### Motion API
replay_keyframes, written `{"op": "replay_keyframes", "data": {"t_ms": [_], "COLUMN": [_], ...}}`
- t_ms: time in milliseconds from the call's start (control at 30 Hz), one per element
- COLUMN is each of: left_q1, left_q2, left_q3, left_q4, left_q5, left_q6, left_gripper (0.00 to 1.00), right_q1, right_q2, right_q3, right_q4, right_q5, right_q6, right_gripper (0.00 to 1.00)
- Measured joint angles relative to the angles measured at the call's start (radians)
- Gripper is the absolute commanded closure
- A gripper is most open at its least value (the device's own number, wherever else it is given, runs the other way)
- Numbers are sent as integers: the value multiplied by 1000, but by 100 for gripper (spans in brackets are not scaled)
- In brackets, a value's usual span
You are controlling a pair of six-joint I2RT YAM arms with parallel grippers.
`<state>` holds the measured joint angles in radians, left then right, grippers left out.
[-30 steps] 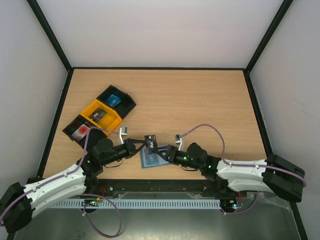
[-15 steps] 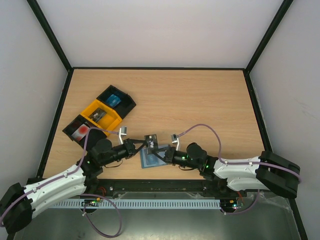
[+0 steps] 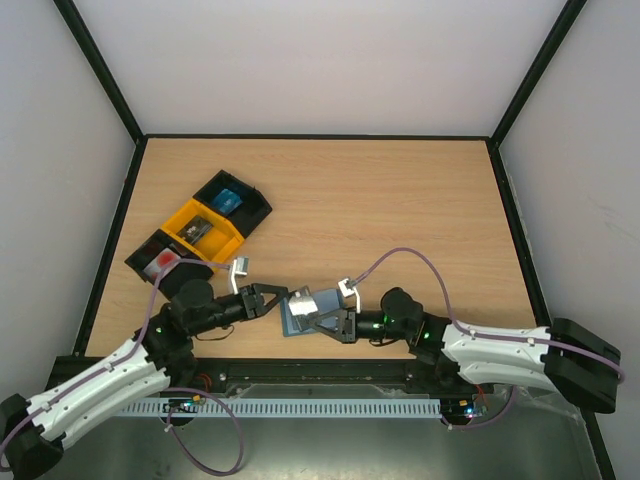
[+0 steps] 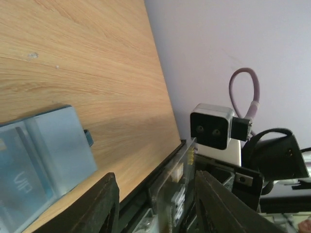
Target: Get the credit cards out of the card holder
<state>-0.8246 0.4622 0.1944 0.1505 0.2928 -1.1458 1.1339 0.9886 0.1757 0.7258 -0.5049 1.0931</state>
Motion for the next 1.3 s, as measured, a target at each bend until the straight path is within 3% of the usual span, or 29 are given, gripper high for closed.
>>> {"op": "replay_keyframes", "data": {"t_ms": [133,300,633,800,1000,1167,1300], "left_q1": [1,1,2,2,2,9,11], "left_q2": [-27,-31,46,70,93,100,107], "left_q3": [118,240,261,263,264,243,243], "left_q4": [-177,-297,-381,-394,-392,-329,-314], "left_q5": [19,68,269,322,373,422,434], "left_q6": [97,196,307,335,352,341,346], "left_gripper": [57,56,54,68,96,97,97], "right_q1": [0,0,0,0,0,1,1], "right_q2": [-71,-117,-132,-111,-52,-31,-31], "right_q3": [6,-15,-35,-23,-12,-17,-26], "right_q4": [-97,-98,-40,-28,-7,32,46], "right_q5": [-69,-141,-262,-303,-317,-330,-325], "right_q6": [-75,-95,-95,-98,-100,-87,-80], "right_gripper": [98,98,98,98,98,97,86]}}
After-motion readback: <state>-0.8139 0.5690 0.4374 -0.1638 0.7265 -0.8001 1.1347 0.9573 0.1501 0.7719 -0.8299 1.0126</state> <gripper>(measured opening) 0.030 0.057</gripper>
